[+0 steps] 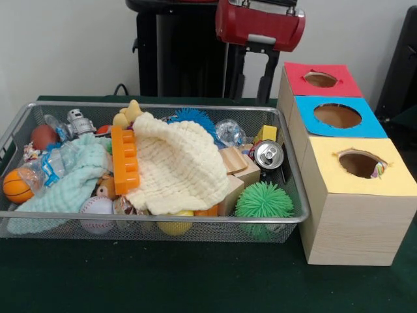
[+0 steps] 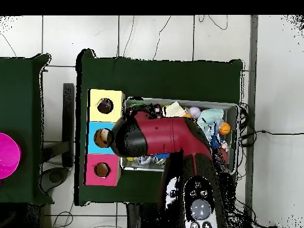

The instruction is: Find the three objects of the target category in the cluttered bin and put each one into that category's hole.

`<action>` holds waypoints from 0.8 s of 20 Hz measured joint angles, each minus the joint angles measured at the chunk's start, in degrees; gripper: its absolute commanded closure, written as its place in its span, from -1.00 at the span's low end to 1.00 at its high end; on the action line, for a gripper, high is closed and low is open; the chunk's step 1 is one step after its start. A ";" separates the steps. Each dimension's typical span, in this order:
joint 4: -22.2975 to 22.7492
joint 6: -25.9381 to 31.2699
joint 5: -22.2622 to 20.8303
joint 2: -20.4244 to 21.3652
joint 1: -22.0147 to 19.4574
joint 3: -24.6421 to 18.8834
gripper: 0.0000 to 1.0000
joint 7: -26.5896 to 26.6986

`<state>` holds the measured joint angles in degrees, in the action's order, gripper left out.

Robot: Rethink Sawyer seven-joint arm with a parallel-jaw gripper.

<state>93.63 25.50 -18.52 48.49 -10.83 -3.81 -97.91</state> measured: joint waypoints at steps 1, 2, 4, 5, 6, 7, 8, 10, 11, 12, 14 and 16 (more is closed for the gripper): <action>0.12 0.00 -0.39 -0.01 0.14 0.21 -1.00 0.00; 0.26 -0.01 -0.97 -0.04 0.37 0.55 -1.00 0.00; 0.39 -0.01 -2.30 -0.16 0.95 1.62 -1.00 0.00; 0.38 -0.01 -2.59 -0.19 1.07 1.85 -1.00 0.00; 0.38 -0.01 -3.03 -0.23 1.24 2.20 -1.00 0.00; 0.38 -0.01 -3.54 -0.25 1.46 2.64 -1.00 0.00; 0.38 -0.01 -3.78 -0.25 1.57 2.85 -1.00 0.00; 0.38 -0.02 -4.68 -0.25 1.90 3.56 -1.00 0.00; 0.38 -0.02 -5.08 -0.25 2.04 3.86 -1.00 0.00; 0.37 -0.05 -5.38 -0.26 2.14 4.09 -1.00 0.00; 0.37 -0.96 -7.16 -0.63 2.35 5.16 -1.00 0.00; 0.37 -1.96 -8.12 -1.03 2.29 5.56 -1.00 0.00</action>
<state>94.01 23.54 -26.64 47.46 -8.54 1.75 -97.91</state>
